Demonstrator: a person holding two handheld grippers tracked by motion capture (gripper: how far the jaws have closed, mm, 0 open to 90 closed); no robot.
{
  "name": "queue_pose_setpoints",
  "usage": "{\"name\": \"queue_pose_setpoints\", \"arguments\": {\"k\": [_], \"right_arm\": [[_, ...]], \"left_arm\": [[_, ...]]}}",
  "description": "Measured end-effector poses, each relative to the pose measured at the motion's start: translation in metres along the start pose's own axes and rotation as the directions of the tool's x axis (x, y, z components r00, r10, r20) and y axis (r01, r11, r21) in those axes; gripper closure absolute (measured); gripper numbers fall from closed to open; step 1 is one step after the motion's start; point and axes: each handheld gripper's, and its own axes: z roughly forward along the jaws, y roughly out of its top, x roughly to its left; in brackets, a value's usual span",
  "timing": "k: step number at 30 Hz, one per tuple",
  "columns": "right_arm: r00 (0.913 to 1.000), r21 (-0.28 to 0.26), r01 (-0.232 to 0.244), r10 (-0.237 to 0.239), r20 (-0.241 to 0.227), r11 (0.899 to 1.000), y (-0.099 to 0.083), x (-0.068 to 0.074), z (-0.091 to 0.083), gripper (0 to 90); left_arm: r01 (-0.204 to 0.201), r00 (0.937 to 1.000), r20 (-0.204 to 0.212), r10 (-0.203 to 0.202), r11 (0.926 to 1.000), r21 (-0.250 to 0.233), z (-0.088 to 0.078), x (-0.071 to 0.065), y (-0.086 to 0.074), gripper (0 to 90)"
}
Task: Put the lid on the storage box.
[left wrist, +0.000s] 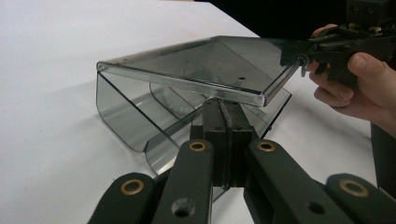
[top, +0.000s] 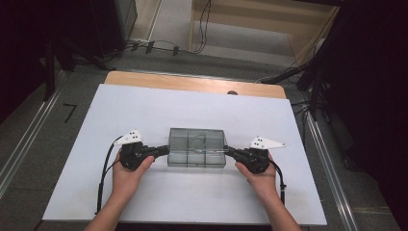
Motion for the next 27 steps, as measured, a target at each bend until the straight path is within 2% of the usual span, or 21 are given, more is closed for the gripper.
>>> {"name": "queue_pose_setpoints", "arguments": {"k": [10,27], "right_arm": [[1.0,0.011,-0.001,0.001,0.005,1.0,-0.009,0.0,-0.002,88.1],[0.9999,0.025,-0.01,0.009,0.009,1.0,-0.024,0.001,-0.003,88.2]], "left_arm": [[0.014,0.9999,-0.001,-0.014,0.9998,0.014,0.001,0.0,-0.009,89.7],[0.007,1.0,-0.004,-0.006,0.999,0.044,0.0,-0.005,-0.02,89.3]]}}
